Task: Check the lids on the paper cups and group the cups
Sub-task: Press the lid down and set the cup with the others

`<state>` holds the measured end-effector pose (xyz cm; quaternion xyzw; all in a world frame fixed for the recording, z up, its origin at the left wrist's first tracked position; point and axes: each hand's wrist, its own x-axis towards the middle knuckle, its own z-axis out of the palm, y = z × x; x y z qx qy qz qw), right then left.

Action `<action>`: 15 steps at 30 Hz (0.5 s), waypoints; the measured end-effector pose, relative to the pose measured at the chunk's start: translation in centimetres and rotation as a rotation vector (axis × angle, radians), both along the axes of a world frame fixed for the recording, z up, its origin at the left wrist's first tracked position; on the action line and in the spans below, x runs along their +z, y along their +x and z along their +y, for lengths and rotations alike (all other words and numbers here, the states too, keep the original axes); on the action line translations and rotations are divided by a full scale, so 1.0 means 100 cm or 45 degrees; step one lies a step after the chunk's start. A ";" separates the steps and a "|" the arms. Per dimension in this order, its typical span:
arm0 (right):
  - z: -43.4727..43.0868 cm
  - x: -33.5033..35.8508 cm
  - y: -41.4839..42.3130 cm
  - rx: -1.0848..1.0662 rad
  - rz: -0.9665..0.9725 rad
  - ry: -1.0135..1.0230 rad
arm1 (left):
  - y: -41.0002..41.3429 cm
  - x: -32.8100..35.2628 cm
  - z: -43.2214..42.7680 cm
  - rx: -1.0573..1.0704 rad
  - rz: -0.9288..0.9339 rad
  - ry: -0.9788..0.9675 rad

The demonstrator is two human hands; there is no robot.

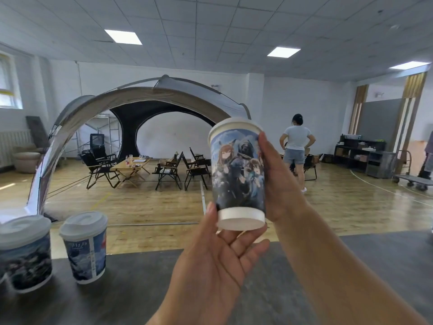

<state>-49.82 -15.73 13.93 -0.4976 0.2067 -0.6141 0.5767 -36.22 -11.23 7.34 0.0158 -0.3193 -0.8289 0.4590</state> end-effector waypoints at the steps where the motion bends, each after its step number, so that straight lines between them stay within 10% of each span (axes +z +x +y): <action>1: -0.002 -0.003 -0.001 0.036 -0.004 0.041 | -0.001 -0.001 -0.001 -0.018 0.013 -0.031; 7: -0.007 -0.005 -0.002 -0.053 0.079 -0.006 | 0.000 -0.009 -0.010 0.242 -0.020 -0.092; 15: 0.005 0.005 0.012 -0.575 0.261 -0.143 | 0.002 -0.012 -0.009 0.825 -0.648 -0.497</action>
